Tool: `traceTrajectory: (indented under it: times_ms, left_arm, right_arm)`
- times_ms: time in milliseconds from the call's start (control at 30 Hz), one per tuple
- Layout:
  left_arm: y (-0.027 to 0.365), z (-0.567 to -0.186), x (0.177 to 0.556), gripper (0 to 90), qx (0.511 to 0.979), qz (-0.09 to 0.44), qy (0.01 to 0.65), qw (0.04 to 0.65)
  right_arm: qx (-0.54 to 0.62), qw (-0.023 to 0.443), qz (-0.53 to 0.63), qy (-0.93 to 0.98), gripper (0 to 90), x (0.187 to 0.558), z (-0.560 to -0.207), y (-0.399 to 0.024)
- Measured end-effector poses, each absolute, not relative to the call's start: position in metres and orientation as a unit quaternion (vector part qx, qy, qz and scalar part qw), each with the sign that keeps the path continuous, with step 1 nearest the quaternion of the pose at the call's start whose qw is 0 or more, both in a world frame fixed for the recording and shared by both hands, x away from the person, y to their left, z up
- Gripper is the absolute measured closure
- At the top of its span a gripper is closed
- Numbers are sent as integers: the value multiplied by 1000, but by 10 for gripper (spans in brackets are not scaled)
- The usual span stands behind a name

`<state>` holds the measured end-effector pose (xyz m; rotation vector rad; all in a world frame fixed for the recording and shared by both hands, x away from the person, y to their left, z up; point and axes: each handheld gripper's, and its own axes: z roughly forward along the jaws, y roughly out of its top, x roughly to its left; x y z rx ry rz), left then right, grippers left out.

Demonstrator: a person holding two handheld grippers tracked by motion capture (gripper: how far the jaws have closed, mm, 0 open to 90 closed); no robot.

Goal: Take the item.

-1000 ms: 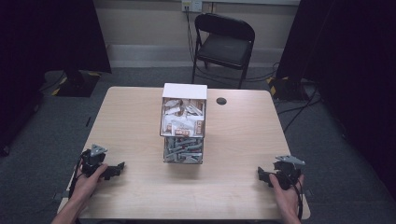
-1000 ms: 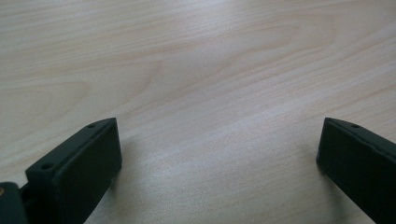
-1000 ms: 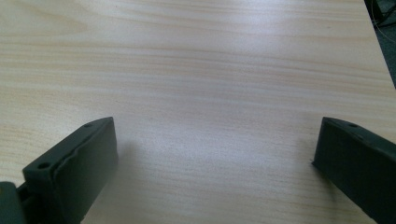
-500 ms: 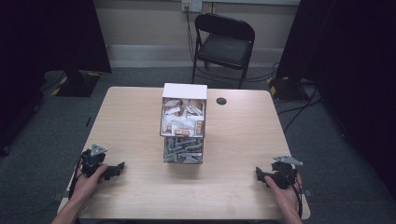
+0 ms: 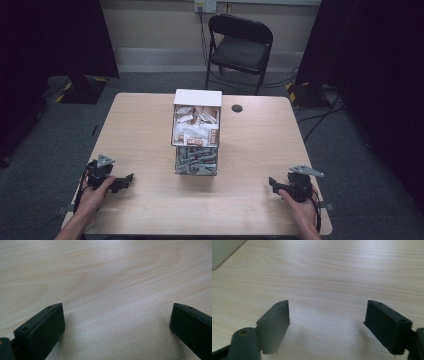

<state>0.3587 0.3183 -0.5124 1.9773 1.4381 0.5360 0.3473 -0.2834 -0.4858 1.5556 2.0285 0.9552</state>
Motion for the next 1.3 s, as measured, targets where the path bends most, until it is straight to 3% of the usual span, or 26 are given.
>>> traceTrajectory:
  times_ms: [867,1300]
  left_arm:
    - [318,-513,359,0,749,204,547,314]
    - [318,-513,359,0,749,204,547,314]
  right_arm:
    - [481,146,407,763,401,339,-455,-241]
    - [430,131,429,783,449,337,-438,-205]
